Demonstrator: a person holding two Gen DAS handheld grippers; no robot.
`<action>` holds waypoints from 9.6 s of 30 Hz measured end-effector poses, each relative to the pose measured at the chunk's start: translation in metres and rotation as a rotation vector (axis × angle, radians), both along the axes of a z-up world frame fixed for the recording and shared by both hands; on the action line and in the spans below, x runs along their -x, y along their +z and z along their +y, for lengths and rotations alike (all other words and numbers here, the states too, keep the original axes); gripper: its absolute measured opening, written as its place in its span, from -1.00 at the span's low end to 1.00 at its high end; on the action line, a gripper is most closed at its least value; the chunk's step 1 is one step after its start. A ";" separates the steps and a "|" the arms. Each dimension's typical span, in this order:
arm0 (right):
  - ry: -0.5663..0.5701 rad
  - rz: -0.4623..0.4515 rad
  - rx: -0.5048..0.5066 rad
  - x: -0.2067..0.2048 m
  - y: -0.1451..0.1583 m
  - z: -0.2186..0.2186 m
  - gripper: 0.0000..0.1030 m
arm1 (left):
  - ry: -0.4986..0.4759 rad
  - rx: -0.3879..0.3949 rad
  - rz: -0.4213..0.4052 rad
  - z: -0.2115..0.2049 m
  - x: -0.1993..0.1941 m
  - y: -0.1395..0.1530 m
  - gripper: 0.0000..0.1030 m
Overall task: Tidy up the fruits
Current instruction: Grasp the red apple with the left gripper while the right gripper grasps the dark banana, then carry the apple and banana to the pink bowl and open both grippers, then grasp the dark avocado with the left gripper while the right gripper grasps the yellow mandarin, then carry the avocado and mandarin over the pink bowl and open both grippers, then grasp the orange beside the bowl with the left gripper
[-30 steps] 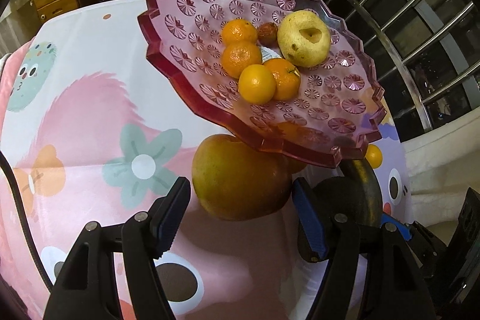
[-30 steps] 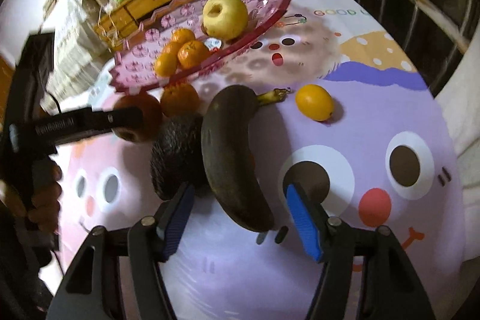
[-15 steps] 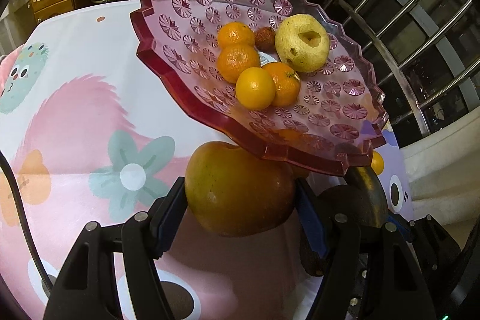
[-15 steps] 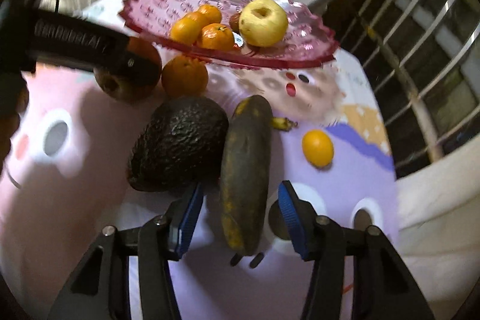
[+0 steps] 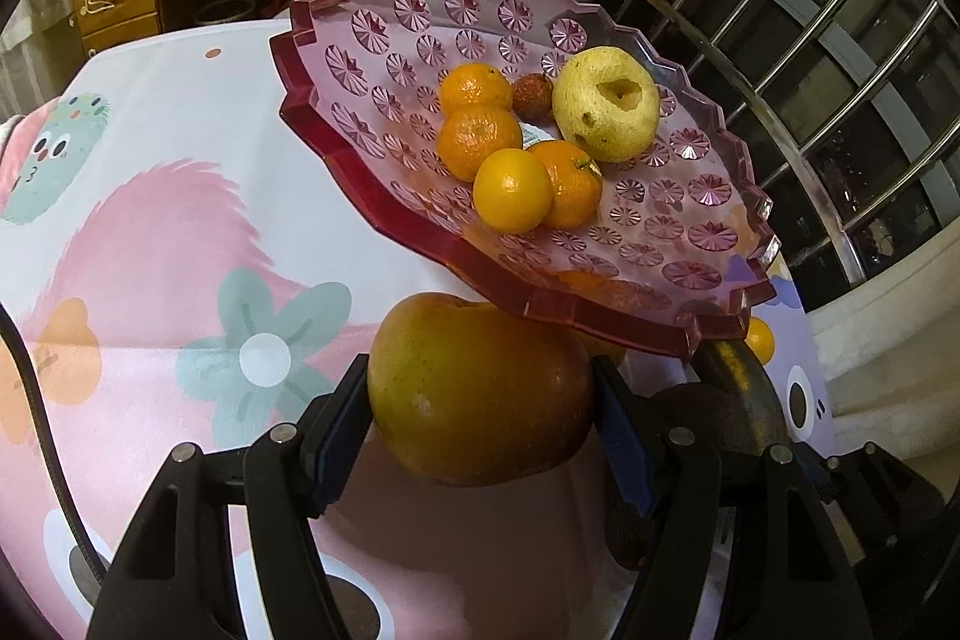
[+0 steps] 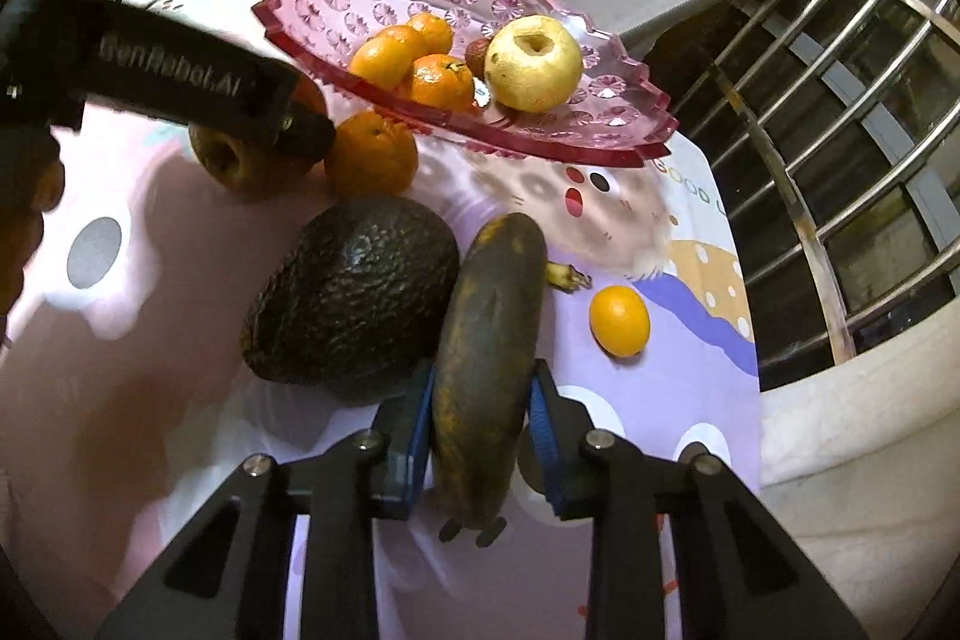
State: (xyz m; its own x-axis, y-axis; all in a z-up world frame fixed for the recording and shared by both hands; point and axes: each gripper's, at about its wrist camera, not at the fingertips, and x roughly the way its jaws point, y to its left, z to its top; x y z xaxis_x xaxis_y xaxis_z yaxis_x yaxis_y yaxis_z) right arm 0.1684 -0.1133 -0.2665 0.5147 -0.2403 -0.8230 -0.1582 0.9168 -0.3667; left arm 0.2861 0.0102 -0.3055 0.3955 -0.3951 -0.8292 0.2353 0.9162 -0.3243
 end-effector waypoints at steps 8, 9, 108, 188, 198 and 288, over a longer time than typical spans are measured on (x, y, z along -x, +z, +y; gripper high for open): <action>0.000 0.043 -0.104 0.007 0.017 -0.019 -0.46 | 0.069 -0.028 0.028 0.007 0.015 0.002 0.32; 0.003 0.047 -0.128 0.009 0.021 -0.022 -0.46 | 0.082 -0.032 0.032 0.010 0.018 0.002 0.32; -0.214 0.275 -0.635 -0.056 0.048 -0.138 0.02 | 0.192 0.003 0.128 -0.031 0.065 0.052 0.66; -0.134 0.162 -0.678 -0.127 0.083 -0.104 -0.29 | 0.303 -0.007 -0.069 -0.004 -0.021 0.103 0.23; -0.196 0.203 -0.686 -0.130 0.060 -0.088 -0.28 | 0.212 0.032 -0.061 -0.009 -0.037 0.094 0.22; -0.223 -0.047 -0.503 -0.011 -0.009 -0.049 -0.38 | -0.208 -0.126 -0.137 -0.059 0.000 -0.011 -0.18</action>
